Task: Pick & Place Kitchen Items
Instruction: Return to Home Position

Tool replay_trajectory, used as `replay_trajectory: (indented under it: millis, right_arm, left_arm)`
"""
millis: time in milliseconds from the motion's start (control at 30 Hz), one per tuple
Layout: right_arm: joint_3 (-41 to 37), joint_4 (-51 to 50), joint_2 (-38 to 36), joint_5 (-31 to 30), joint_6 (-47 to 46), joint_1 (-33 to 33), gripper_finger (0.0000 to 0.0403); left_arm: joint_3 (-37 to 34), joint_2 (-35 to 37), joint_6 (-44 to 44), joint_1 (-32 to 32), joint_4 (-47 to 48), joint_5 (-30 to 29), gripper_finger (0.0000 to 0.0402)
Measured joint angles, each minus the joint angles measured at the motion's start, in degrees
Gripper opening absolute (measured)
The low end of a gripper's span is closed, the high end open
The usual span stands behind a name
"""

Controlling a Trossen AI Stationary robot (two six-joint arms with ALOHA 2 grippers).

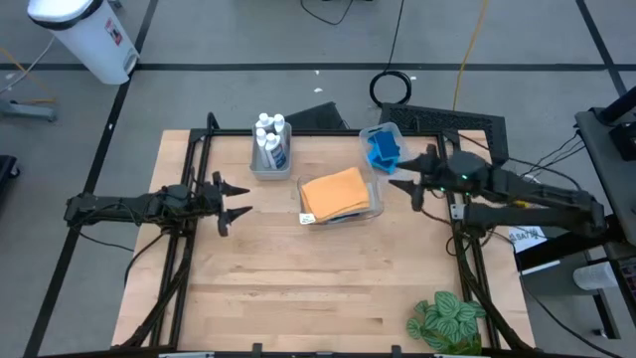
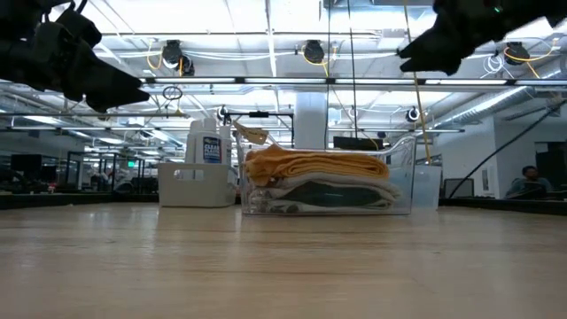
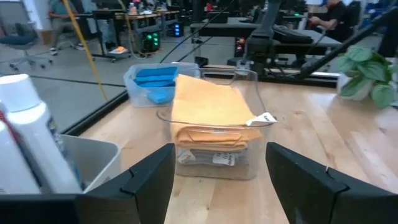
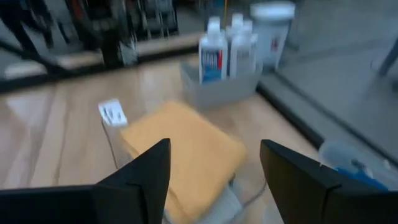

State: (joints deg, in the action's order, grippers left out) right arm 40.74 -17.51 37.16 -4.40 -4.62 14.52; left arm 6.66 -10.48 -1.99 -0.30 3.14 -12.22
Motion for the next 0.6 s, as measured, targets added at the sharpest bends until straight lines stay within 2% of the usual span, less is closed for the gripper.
replay_trajectory:
  millis: [167, 333, 600]
  right_arm:
    - [-15.61, 19.23, -10.45, -0.02, 0.37, 0.00, 0.0215]
    - [-28.29, 37.95, -14.15, -0.15, 1.73, 0.06, 0.0219]
    - [-36.84, 46.44, -16.25, -4.84, 3.61, 0.07, 0.0219]
  left_arm:
    - [0.00, 0.00, -0.73, -0.04, 0.07, 1.83, 0.0255]
    - [0.00, 0.00, -0.97, -0.04, 0.07, 1.61, 0.0255]
    - [0.00, 0.02, -1.83, -0.02, 0.07, 1.64, 0.0255]
